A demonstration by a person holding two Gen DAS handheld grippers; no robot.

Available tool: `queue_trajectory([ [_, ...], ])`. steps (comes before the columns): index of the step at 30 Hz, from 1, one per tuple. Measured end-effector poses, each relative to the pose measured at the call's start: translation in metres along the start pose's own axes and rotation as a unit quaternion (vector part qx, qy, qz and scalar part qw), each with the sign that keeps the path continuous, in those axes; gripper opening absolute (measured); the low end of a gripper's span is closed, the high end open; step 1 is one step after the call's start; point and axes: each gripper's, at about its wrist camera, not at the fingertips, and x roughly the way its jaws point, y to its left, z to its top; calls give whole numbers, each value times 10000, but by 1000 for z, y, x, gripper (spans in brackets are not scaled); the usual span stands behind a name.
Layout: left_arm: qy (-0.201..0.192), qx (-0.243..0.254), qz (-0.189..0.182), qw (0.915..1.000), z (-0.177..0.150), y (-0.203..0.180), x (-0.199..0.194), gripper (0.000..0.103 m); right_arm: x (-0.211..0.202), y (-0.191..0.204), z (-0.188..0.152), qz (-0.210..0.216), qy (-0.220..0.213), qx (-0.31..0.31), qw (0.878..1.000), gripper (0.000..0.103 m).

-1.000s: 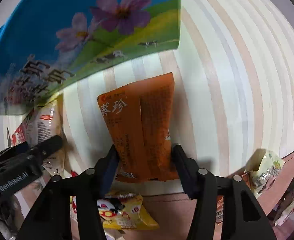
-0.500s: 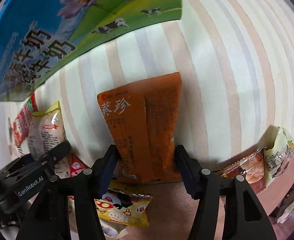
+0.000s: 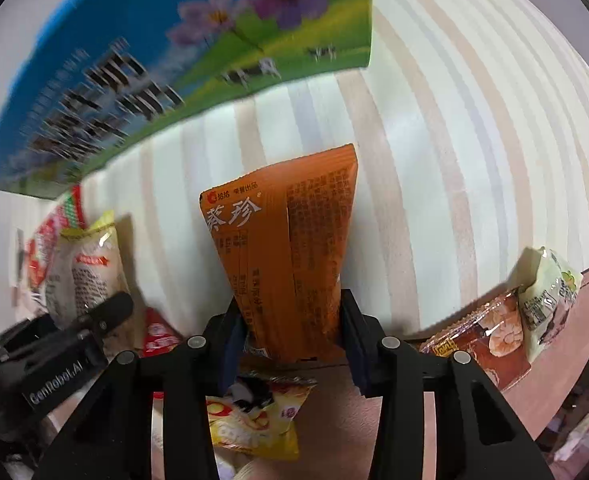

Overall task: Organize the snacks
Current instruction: 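Carry both packets into the box and open both tools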

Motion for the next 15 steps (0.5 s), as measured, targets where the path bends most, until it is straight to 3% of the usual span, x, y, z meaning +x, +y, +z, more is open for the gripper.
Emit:
queue_trajectory([
  [10,-826,-88,-644,9945,-11,5,-111,58,-85,23,0,950,-494,-208,9940,46],
  [15,-1190,-66,-897,9888,31,19,-175,58,-145,28,19,1480,-774,-309,9855,46],
])
